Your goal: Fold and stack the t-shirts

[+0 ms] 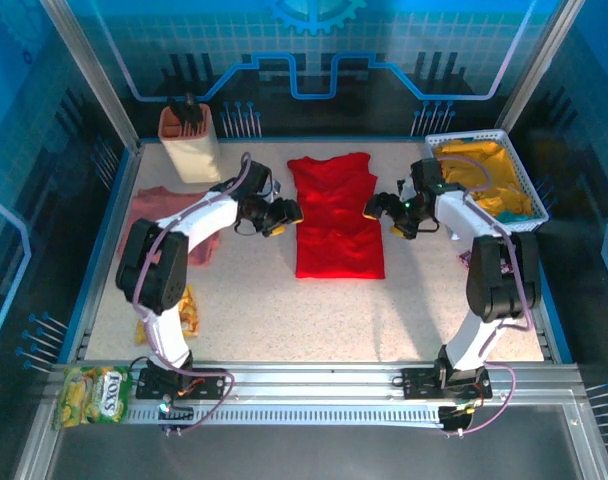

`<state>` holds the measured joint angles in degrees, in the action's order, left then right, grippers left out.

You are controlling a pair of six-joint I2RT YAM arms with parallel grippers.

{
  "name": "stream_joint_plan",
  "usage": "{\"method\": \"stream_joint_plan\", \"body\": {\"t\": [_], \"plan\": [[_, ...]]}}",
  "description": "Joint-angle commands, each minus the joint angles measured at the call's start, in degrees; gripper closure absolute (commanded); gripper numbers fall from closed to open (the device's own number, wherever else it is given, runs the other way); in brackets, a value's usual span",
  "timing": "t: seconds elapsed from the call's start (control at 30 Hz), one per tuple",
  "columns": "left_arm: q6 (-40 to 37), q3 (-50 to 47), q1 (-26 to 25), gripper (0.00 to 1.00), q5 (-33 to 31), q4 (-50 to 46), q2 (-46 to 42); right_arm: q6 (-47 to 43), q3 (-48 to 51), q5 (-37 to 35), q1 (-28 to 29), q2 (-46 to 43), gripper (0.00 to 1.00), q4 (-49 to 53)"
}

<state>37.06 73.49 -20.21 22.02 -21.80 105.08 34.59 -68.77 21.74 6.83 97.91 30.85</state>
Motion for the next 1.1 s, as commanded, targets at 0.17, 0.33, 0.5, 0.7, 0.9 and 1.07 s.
{"method": "stream_joint_plan", "body": {"t": [0.17, 0.33, 0.5, 0.7, 0.9, 1.07], "plan": [[9.2, -5.9, -6.4, 0.37, -2.1, 10.7, -0.5, 12.1, 8.1, 1.3, 6.7, -1.1, 0.06, -13.3], [9.5, -5.5, -6.5, 0.37, -5.4, 7.7, 0.6, 15.0, 7.1, 1.5, 8.3, 3.4, 0.06, -15.9], [10.9, -4.5, -6.5, 0.37, -4.1, 9.8, 3.2, 16.7, 5.8, 1.0, 8.9, 6.0, 0.05, -17.6], [10.0, -3.1, -6.6, 0.38, -5.2, 7.1, 3.4, 17.2, 1.5, 1.0, 9.7, 9.5, 0.05, -16.8], [9.1, -4.2, -6.8, 0.38, -6.3, 5.5, 1.3, 17.9, -1.8, 1.1, 10.2, 12.4, 0.05, -15.9], [8.7, -5.5, -7.1, 0.39, -6.9, 5.3, 0.8, 20.5, -4.3, 1.7, 10.0, 14.5, 0.05, -17.3]]}}
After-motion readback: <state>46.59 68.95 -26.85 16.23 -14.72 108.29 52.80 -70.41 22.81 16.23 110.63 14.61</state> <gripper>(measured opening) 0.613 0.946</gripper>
